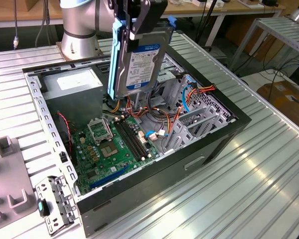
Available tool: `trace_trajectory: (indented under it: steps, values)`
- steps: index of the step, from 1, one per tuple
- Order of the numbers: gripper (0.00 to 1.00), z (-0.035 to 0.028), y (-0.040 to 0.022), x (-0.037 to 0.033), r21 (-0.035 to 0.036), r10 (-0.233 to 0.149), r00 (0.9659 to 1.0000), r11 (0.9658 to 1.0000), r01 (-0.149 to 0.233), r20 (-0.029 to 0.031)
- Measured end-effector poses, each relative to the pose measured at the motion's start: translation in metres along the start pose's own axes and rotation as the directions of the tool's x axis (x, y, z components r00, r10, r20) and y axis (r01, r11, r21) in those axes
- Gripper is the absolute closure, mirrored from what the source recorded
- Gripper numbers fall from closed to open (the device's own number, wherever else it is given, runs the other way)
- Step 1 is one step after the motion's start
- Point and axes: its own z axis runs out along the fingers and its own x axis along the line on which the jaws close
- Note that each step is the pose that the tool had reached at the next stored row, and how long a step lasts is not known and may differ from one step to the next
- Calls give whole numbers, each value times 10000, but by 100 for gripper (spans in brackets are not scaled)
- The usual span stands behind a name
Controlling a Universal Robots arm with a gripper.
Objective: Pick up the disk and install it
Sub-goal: 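Insert the disk into the insertion slot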
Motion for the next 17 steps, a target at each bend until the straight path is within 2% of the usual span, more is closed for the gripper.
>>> trace_trajectory:
  steps: [7,11,17]
  values:
    - [63,59,-5,233,107,2,10000,9999,-2,3]
    - [63,86,-62,238,108,1,10000,9999,-1,-14]
    - [63,136,-222,239,108,0,10000,9999,1,-43]
